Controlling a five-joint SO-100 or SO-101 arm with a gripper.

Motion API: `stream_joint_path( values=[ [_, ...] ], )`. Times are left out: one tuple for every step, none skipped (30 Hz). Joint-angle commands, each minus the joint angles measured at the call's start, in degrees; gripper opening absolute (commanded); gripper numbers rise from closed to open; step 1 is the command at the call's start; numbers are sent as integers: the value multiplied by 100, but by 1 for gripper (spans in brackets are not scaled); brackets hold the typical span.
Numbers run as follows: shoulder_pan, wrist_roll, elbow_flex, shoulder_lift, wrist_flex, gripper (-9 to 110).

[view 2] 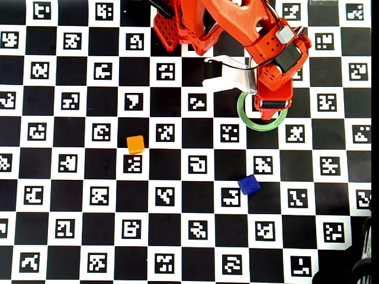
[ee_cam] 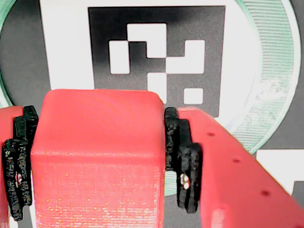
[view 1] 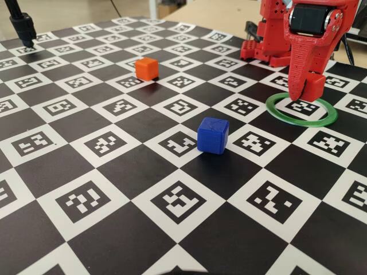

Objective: Grab the red cube then put it in the green circle then put the blue cube on top and finally the orange cube on top

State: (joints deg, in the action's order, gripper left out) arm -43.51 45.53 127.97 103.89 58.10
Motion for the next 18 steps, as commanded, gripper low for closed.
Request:
stream_joint_path(
  values=[
    [-70,-44,-70,167,-26,-3],
    [-70,-44,-70,149,-35,-3],
    [-70,-44,-70,132,-53,-3],
    [-70,-44,-62,123,-88,-3],
    [-88,-44,-53,97,-105,-3],
    [-114,-53,-53,79,-105,-3],
    [-132,-53,-53,79,-105,-3],
    [-132,-62,-53,79,-105,-3],
    [-141,-70,-53,79,-123,-3],
    [-141,-70,-44,70,-149,-3],
    [-141,-79,-35,62,-167,-3],
    [-141,-79,-26,35,-176,-3],
    [-141,-97,-9,26,-193,-3],
    [-141,-105,18,9,-211,-3],
    [-141,-114,44,0,-237,-3],
    [-141,-114,70,-9,-264,-3],
    [-141,-123,88,-18,-281,-3],
    [-141,-123,105,-18,-290,-3]
  ],
)
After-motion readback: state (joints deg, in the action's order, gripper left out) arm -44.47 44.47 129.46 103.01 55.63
